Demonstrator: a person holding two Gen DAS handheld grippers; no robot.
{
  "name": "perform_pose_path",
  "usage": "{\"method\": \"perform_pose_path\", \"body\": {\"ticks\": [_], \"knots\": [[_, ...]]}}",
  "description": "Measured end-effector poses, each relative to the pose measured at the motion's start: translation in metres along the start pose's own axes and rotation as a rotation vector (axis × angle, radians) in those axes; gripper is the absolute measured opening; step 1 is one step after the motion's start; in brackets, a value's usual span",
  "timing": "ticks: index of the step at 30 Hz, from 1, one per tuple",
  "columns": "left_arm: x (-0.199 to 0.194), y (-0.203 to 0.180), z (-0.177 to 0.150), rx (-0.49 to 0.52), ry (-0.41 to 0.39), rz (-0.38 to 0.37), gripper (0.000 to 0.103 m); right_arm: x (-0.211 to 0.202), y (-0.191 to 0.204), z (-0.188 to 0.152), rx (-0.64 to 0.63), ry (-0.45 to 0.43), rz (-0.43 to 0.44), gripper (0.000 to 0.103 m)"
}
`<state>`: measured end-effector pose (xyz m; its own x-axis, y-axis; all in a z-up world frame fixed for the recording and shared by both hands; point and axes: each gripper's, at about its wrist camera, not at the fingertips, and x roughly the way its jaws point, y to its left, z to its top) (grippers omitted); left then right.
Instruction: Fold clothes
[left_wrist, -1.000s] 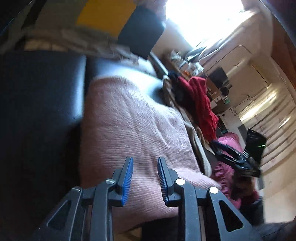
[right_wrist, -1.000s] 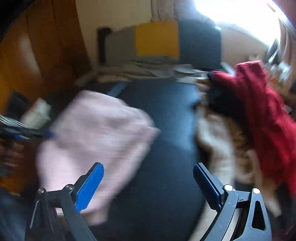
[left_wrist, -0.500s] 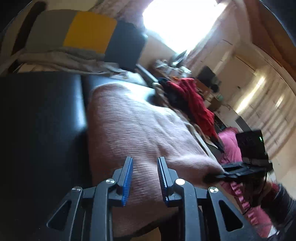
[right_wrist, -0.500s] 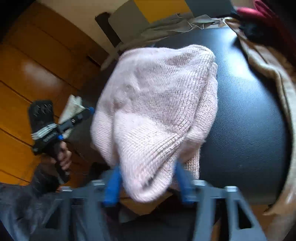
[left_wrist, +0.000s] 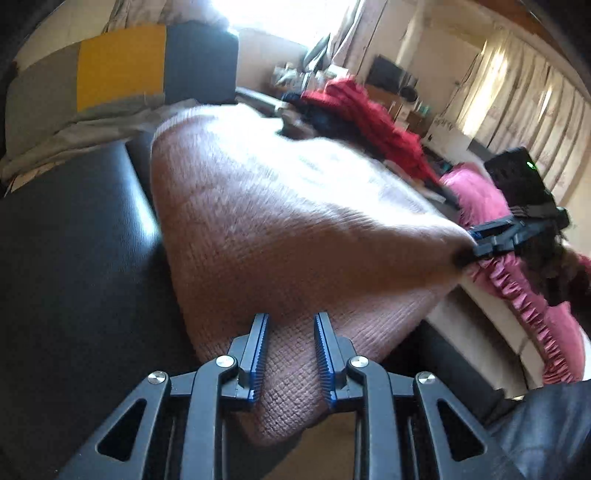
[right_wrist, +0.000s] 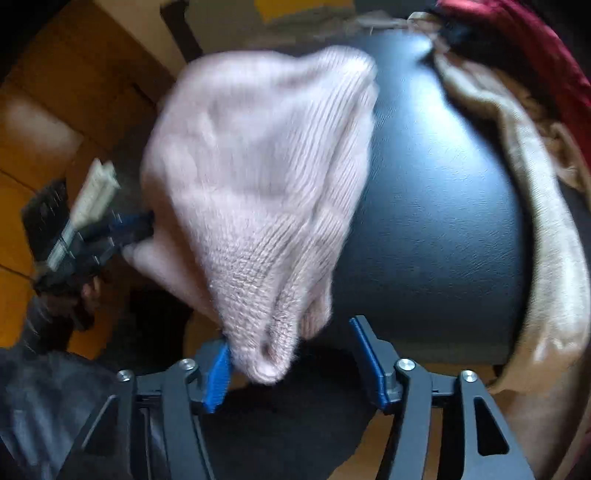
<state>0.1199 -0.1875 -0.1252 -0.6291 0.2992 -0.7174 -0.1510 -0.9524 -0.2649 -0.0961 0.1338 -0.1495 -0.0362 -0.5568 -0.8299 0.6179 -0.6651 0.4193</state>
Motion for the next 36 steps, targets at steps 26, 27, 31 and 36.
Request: {"method": "perform_pose_path", "body": {"ticks": [26,27,31,36], "knots": [[0.046,-0.009,0.011,-0.047,0.024,-0.103,0.027,0.052,-0.018,0.11,0.065,-0.239,-0.266,0.028],[0.039,-0.004,0.018,-0.052,-0.007,-0.095,0.027,0.051,-0.018,0.111,0.067,-0.241,-0.27,0.037],[0.012,0.014,0.047,-0.068,-0.137,-0.059,0.028,0.027,-0.006,0.111,0.058,-0.298,-0.315,0.058],[-0.005,0.036,0.09,-0.048,-0.241,-0.001,0.029,-0.003,0.039,0.11,-0.032,-0.372,-0.279,0.061]]}}
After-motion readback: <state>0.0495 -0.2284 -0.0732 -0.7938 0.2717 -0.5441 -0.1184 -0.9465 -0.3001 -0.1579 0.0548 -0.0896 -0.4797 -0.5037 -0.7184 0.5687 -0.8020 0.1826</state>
